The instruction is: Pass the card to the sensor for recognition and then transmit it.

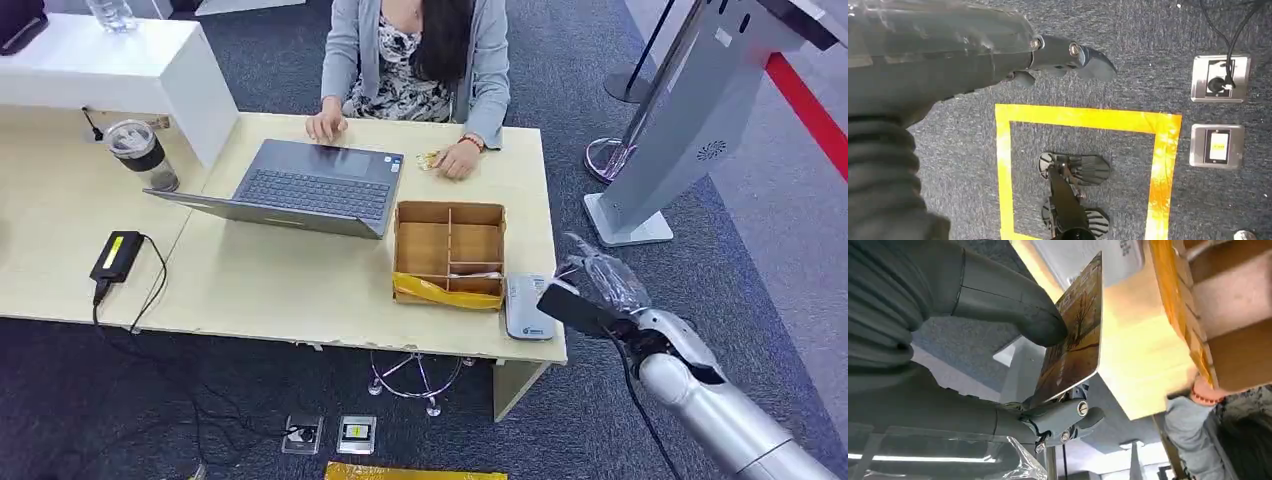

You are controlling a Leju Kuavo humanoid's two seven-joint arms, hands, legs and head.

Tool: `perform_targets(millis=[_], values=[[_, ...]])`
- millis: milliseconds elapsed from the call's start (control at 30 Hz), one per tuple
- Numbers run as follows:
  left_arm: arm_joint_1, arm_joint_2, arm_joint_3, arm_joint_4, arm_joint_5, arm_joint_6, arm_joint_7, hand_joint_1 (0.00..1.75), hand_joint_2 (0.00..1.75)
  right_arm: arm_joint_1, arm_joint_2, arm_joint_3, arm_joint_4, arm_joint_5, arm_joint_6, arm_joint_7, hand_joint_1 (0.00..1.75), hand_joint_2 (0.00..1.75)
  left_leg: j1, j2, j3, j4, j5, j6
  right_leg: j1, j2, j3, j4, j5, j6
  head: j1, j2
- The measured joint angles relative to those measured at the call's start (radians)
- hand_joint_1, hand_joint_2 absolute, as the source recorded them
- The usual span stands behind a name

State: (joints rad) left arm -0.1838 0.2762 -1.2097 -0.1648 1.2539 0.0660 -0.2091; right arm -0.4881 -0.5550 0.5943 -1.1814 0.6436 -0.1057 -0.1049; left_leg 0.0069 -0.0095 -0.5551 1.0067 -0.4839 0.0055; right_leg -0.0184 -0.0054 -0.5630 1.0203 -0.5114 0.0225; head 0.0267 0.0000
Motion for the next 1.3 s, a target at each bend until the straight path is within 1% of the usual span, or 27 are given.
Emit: perform_targets(millis=[100,300,500,867,1300], values=[[0.000,0.000,0.000,0.000,0.000,-0.001,0.000,0.00,0.00,0.002,-0.001,0.001,-0.003,-0.012,0.027,0.000,1.75,1.75,0.000,0.000,0.000,0.000,0.000,0.000,0.000,0.000,0.000,0.000,0.000,0.000,0.000,0.000],[0.000,0.000,0.000,0.000,-0.008,-0.010,0.002,0.00,0.00,0.000,0.000,0.012,0.000,-0.094,0.115,0.005,1.75,1.75,0.000,0.000,0.000,0.000,0.000,0.000,0.000,0.000,0.000,0.000,0.000,0.000,0.000,0.000],[0.000,0.000,0.000,0.000,-0.011,-0.013,0.008,0.00,0.00,-0.020,0.005,0.026,0.023,-0.129,0.149,-0.003,1.75,1.75,0.000,0.000,-0.001,0.000,0.000,0.000,0.000,0.000,0.000,0.000,0.000,0.000,0.000,0.000],[-0.001,-0.002,0.000,0.000,-0.029,-0.024,0.008,0.00,0.00,-0.067,0.029,0.033,0.135,-0.150,0.139,-0.037,1.75,1.75,0.000,0.000,-0.001,0.000,0.000,0.000,0.000,0.000,0.000,0.000,0.000,0.000,0.000,0.000],[-0.001,-0.003,0.000,0.000,-0.030,-0.023,0.008,0.00,0.00,-0.108,0.073,0.033,0.298,-0.161,0.116,-0.087,1.75,1.75,0.000,0.000,-0.001,0.000,0.000,0.000,0.000,0.000,0.000,0.000,0.000,0.000,0.000,0.000]])
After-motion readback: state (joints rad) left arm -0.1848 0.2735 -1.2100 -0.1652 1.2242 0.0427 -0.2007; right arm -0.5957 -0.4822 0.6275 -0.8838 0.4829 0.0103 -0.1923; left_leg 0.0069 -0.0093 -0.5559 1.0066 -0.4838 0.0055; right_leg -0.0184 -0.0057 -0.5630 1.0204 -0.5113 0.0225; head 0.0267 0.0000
